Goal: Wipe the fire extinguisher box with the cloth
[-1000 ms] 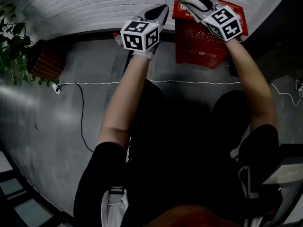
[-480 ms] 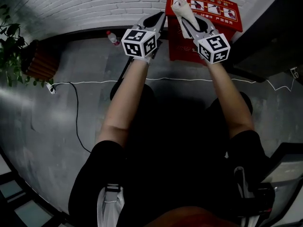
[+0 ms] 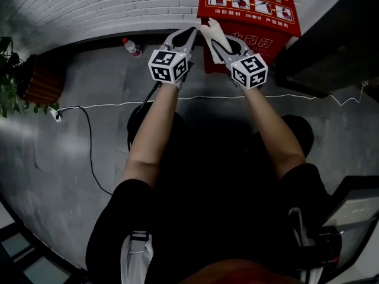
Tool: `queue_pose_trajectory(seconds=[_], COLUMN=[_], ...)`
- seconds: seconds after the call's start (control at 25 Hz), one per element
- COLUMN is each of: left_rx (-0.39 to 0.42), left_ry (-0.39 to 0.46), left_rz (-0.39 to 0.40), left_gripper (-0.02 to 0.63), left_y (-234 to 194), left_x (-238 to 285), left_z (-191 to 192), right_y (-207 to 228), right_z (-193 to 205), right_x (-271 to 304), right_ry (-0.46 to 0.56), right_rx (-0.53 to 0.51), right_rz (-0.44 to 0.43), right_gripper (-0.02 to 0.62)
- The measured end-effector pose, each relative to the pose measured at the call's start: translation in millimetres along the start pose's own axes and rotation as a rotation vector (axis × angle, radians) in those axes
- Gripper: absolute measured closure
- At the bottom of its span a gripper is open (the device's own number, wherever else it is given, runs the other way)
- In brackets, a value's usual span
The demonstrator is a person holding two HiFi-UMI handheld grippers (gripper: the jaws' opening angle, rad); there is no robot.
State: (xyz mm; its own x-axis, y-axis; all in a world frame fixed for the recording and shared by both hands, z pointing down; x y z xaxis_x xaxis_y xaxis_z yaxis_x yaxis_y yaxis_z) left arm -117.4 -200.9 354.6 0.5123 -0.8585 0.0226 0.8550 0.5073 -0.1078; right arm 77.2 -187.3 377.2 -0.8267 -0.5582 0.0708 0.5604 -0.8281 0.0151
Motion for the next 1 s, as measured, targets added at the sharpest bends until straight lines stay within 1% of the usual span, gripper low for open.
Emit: queue_pose_trajectory(seconds=[0.04, 0.12, 0.2, 0.24, 0.4, 0.48, 0.6, 0.68, 0.8, 0.88, 1.0], left_rx=[-0.002, -0.038, -0.078, -0.083, -0.096, -0.097, -0.088, -0.086, -0.084, -0.086, -0.092], left_ry=[-0.006, -0.020, -0.013, -0.009, -0.012, -0.011, -0.003, 0.001, -0.001, -0.005, 0.005], left_rz=[-0.004, -0.024, -0.042, -0.045, -0.035, -0.025, -0.009, -0.003, -0.003, 0.000, 0.014], left_gripper=[0.603, 0.603, 0.603, 0.603, 0.603, 0.603, 0.603, 0.603, 0.603, 0.603, 0.603], left_y=[-5, -16, -26, -29, -31, -28, -24, -23, -21, -18, -14], left_x=[-1, -2, -1, 0, 8, 12, 15, 17, 23, 26, 30], left_z=[5, 13, 14, 14, 20, 22, 21, 19, 20, 22, 22], right_y=[1, 3, 5, 6, 13, 14, 12, 15, 25, 30, 33], right_z=[4, 11, 15, 17, 27, 30, 30, 30, 31, 32, 31], right_x=[5, 15, 27, 33, 51, 56, 57, 56, 52, 50, 45], right_ry=[-0.007, -0.019, -0.027, -0.028, -0.012, -0.009, 0.005, 0.036, 0.086, 0.104, 0.116], right_rx=[0.011, 0.028, 0.040, 0.047, 0.085, 0.066, 0.025, 0.042, 0.094, 0.118, 0.108], right_rz=[-0.005, -0.012, -0.010, -0.004, 0.068, 0.107, 0.134, 0.154, 0.199, 0.212, 0.222], right_gripper=[0.499, 0.499, 0.499, 0.499, 0.499, 0.499, 0.499, 0.499, 0.499, 0.499, 0.496])
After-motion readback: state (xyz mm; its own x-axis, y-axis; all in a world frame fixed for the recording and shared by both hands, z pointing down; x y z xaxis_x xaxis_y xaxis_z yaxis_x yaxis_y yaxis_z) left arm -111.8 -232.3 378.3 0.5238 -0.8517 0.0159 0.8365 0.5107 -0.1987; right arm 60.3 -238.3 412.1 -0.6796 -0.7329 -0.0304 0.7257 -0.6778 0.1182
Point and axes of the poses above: the fingertips, and each gripper's own axes: x forward along the fingers, y to its right, z out of its underside, the point moved 10 cm from there along -x, backward along the fingers, and after that the axes turned 10 degrees about -z, right-handed, at the moved point
